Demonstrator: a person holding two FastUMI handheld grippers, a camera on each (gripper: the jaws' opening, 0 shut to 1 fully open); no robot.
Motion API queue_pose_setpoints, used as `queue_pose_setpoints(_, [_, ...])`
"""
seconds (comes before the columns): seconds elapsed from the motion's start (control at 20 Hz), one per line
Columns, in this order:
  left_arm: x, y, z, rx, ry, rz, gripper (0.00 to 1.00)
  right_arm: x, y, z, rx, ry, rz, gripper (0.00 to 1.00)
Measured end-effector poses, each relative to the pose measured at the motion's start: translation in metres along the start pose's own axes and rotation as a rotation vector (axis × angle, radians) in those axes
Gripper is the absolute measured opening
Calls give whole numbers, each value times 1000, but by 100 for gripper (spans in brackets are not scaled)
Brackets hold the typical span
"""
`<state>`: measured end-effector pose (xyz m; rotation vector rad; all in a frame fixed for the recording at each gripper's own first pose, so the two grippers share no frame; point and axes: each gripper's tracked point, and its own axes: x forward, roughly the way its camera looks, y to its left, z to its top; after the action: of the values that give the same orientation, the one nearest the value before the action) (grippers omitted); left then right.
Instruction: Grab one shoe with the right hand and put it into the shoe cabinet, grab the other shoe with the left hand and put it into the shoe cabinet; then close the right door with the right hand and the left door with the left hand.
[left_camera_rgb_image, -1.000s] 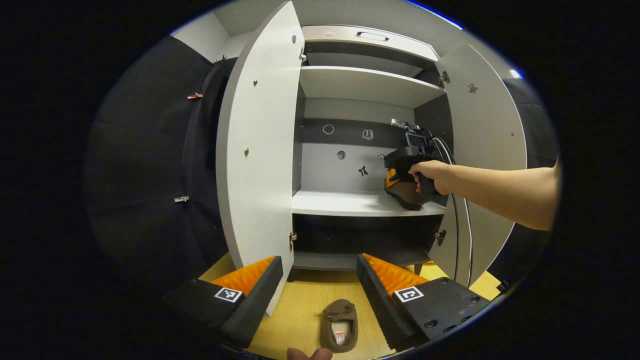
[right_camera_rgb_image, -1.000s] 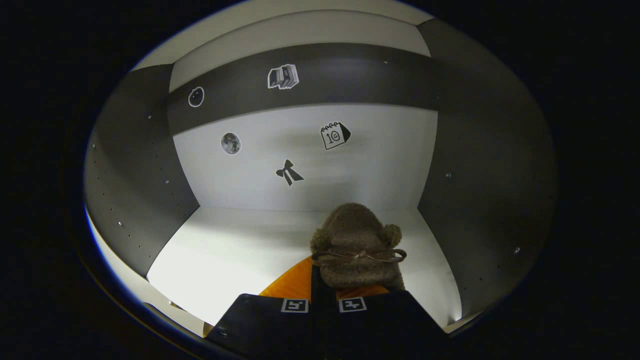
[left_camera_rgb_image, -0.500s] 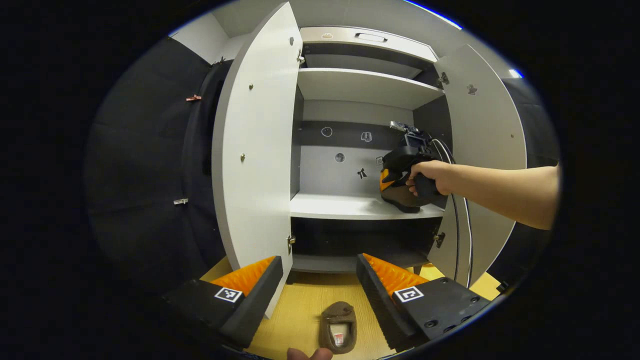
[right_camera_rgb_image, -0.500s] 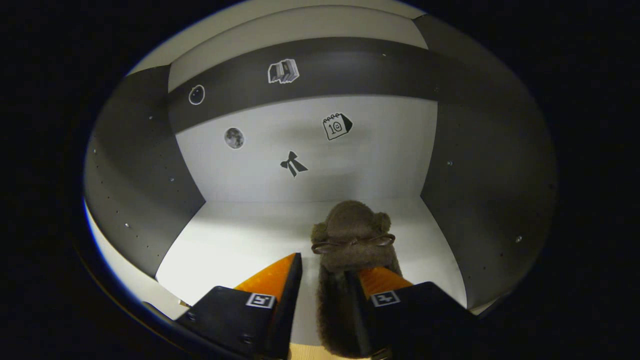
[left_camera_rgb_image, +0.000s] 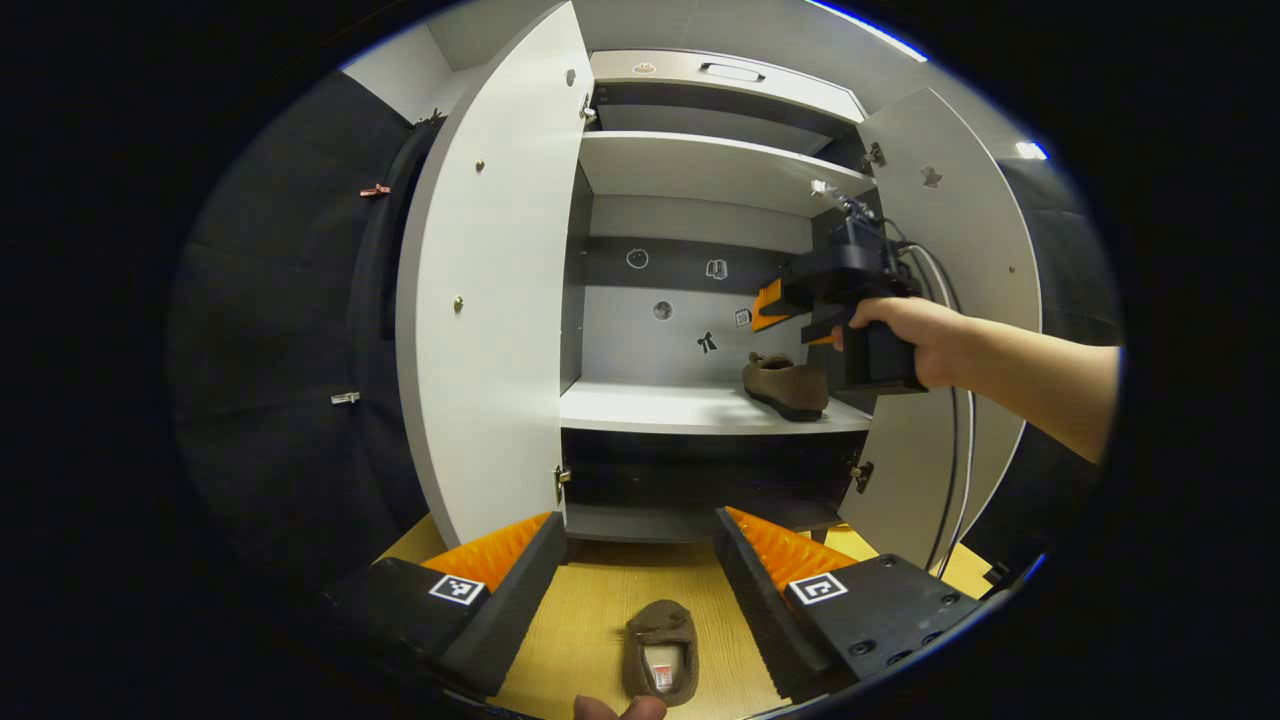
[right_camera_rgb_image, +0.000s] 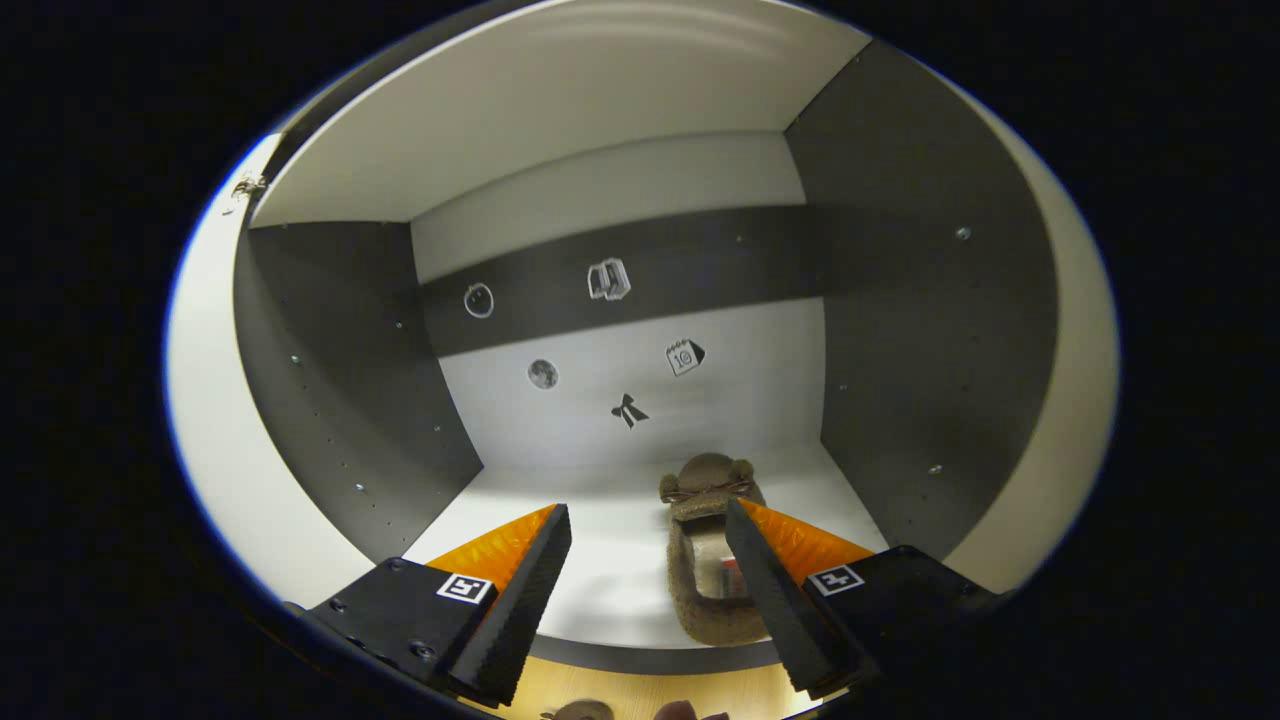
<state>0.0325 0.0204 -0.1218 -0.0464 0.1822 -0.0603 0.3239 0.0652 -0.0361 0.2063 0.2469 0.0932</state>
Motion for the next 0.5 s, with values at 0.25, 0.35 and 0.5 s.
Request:
queue_pose_setpoints(0.25, [9,7,-44,0,86,-11,95,-80,-2,18,-35,-129,-18,98])
queue_pose_setpoints(0.35, [11,10,-70,25,125,-13,95,-112,-3,21,-59,-164,-23,98])
queue_pose_setpoints(0.5, [16,9,-118,52,198,-44,95,-150,-6,21,-84,-194,-32,98])
